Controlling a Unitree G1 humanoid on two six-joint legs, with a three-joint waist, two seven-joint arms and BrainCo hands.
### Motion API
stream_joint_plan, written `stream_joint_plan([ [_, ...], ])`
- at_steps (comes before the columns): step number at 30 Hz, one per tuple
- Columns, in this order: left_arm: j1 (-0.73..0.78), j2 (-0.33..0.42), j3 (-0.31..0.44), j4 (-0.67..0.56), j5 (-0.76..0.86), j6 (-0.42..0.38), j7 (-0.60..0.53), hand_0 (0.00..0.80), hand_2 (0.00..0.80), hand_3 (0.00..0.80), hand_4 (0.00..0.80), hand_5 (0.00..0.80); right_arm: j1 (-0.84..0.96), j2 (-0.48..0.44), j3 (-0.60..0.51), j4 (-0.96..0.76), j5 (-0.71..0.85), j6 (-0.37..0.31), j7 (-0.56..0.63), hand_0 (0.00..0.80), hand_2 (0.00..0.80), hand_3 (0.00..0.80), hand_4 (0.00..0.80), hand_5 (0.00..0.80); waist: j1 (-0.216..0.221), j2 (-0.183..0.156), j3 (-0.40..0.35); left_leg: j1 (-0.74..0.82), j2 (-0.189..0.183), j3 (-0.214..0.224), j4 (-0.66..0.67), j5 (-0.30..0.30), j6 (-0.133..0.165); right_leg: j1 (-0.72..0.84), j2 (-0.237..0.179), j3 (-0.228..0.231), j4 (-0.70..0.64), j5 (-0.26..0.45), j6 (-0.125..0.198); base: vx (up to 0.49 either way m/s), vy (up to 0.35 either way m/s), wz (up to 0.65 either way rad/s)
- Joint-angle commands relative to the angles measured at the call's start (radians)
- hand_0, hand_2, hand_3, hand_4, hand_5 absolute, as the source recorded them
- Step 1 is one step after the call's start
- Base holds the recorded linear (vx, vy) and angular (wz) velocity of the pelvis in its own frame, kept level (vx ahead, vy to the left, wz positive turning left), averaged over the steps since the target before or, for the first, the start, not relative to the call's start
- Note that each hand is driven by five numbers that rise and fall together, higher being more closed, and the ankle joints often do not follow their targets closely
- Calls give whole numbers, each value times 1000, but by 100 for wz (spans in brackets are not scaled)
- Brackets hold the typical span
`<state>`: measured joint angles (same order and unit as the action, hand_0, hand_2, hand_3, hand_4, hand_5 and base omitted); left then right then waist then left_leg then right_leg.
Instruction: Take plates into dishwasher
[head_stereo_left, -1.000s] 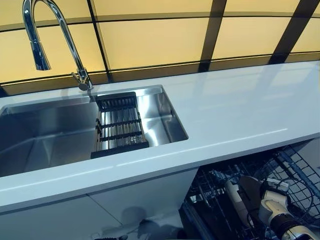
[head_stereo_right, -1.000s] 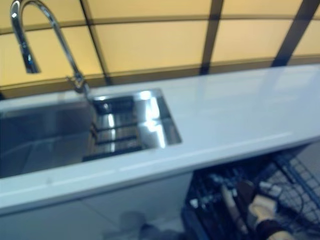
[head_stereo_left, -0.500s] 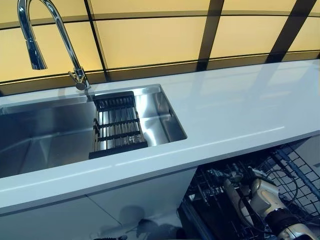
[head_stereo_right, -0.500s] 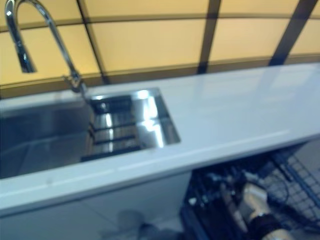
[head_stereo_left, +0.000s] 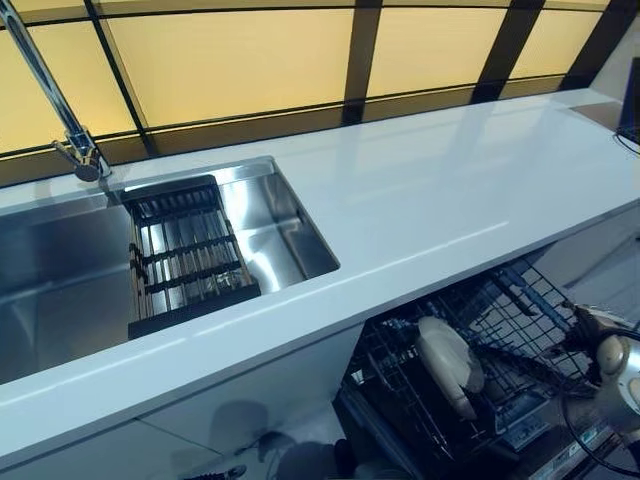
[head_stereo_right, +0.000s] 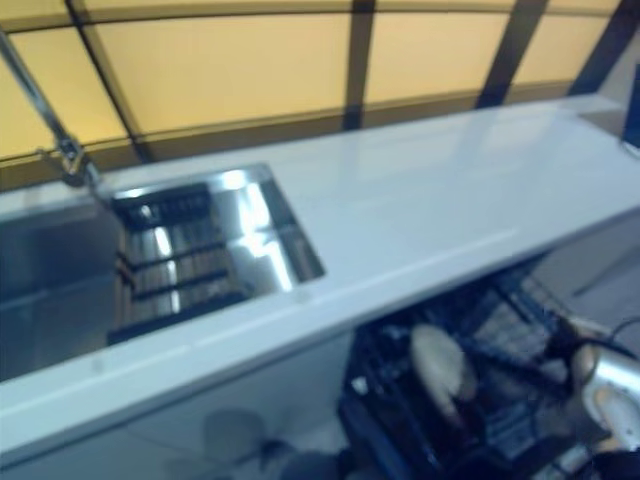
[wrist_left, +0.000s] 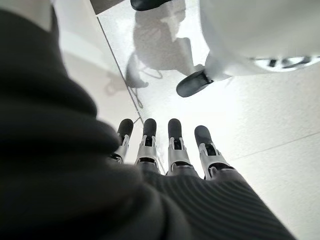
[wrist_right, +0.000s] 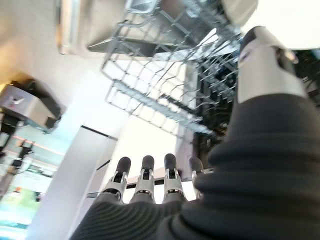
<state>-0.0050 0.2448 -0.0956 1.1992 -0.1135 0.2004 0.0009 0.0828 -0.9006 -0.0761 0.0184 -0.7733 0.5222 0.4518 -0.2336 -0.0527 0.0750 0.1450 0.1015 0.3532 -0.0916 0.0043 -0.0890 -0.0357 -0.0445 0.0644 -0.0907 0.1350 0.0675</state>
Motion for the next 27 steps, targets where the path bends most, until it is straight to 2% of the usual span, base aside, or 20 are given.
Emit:
stream_joint_plan([
  [1,-22,46,31,59,-23,-21,19,0,0,0,0,0,-33,-78,-75,-30,-9,5,-28,0,0,0,0,0,-7,-44,-10,5,6,-29,4,-49,60,26,-42,22,3,-13,93,-20,36,-13],
  [8,-26,55,37,72,-46,-27,25,0,0,0,0,0,-24,-88,-151,83,238,55,-176,0,0,0,0,0,-16,-51,-21,10,3,-17,4,-53,62,32,-45,27,3,-13,96,-23,42,-2],
  [13,-19,53,39,63,-72,-23,38,0,0,0,0,0,-4,-25,-179,238,329,28,-320,0,0,0,0,0,-16,-51,-22,22,-6,-12,4,-61,73,38,-52,23,17,-14,98,-26,62,-1],
  [19,-18,60,42,54,-71,-19,42,0,0,0,0,0,19,22,-196,350,384,-8,-428,0,0,0,0,0,-19,-48,-16,36,-21,-10,4,-63,92,19,-57,29,74,-31,98,-43,118,-4],
  [21,-35,68,28,54,-59,-24,38,0,0,0,0,0,29,26,-205,398,418,-22,-478,0,0,0,0,0,-29,-52,-2,37,-36,-1,33,-78,107,-14,-66,40,114,-27,105,-32,187,-5],
  [23,-50,68,16,54,-44,-13,33,0,0,0,0,0,48,29,-219,424,439,-44,-500,0,0,0,0,0,-46,-59,9,34,-48,12,64,-97,112,-42,-80,47,99,20,122,-24,120,-6],
  [24,-61,69,5,44,-32,0,38,0,0,0,0,0,55,38,-230,445,461,-63,-514,0,0,0,0,0,-54,-68,18,33,-58,25,63,-98,103,-68,-97,26,23,110,146,-114,83,-11],
  [25,-67,74,5,42,-32,1,49,0,0,0,0,0,47,46,-223,457,485,-75,-533,0,0,0,0,0,-46,-71,29,33,-59,40,55,-93,97,-95,-98,-23,45,128,151,-130,134,-22],
  [26,-67,82,8,39,-39,0,57,0,0,0,0,0,39,53,-218,461,488,-77,-536,0,0,0,0,0,-37,-58,34,40,-55,36,38,-105,98,-97,-90,-50,89,107,159,-200,102,-40],
  [27,-68,93,11,32,-49,8,64,0,0,0,0,0,35,60,-213,459,494,-68,-529,0,0,0,0,0,-36,-52,41,36,-51,41,22,-92,105,-109,-76,-47,141,87,155,-250,82,-53],
])
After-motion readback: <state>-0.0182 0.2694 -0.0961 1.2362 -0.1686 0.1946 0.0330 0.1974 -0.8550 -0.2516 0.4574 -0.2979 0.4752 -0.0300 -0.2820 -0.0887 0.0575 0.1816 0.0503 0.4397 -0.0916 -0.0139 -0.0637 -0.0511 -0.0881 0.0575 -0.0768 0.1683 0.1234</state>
